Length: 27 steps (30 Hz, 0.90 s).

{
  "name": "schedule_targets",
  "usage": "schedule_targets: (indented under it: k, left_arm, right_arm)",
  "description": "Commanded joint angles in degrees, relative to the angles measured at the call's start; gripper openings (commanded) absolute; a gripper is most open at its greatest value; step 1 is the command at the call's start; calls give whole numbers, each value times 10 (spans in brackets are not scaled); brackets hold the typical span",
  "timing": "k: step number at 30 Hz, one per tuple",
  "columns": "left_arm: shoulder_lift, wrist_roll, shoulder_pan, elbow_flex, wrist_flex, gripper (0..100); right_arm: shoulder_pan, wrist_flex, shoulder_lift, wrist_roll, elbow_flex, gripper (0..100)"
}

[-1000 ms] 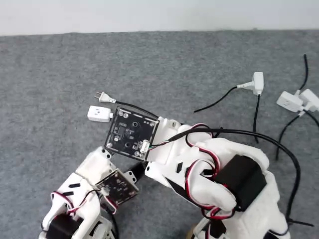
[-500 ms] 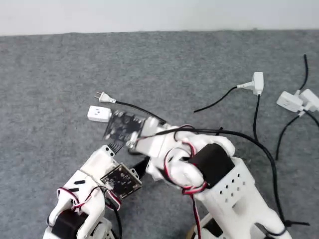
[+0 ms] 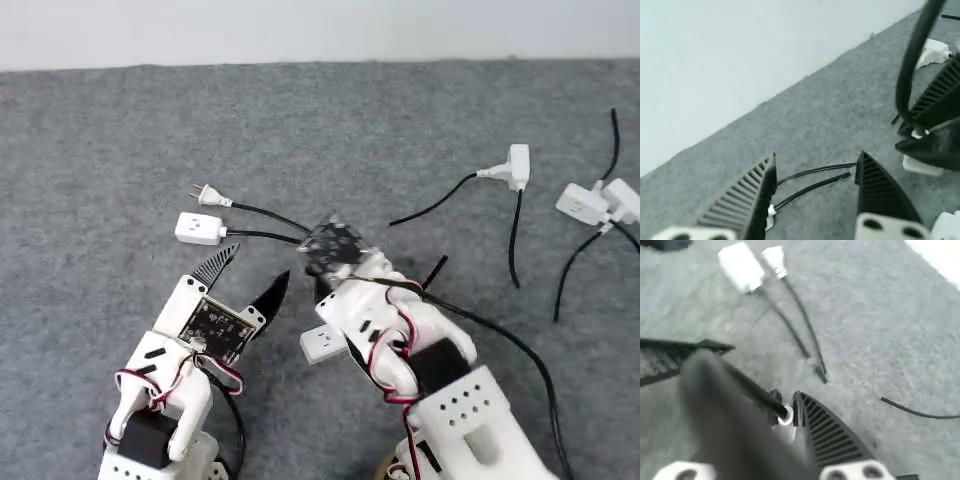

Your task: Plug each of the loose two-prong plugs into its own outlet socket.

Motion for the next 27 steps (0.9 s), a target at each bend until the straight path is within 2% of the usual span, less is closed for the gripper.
schedule_targets:
  k: [1, 6, 10, 17, 22, 27]
  left_arm:
    - [-2, 9, -5, -5, -24, 250]
    - [-2, 7, -5, 5, -30, 250]
    - [-1, 6, -5, 22, -55, 250]
    - [-1, 6, -6, 23, -57, 250]
    - [-1, 6, -6, 23, -57, 250]
    - [-1, 6, -6, 27, -58, 250]
  right_arm:
    - [13, -78, -59, -49, 59, 8]
    - [12, -127, -120, -86, 149, 8]
    - [11, -126, -152, -93, 191, 8]
    - [11, -52, -181, -93, 179, 8]
    - [7, -41, -193, -93, 178, 8]
    - [-61, -22, -196, -91, 178, 8]
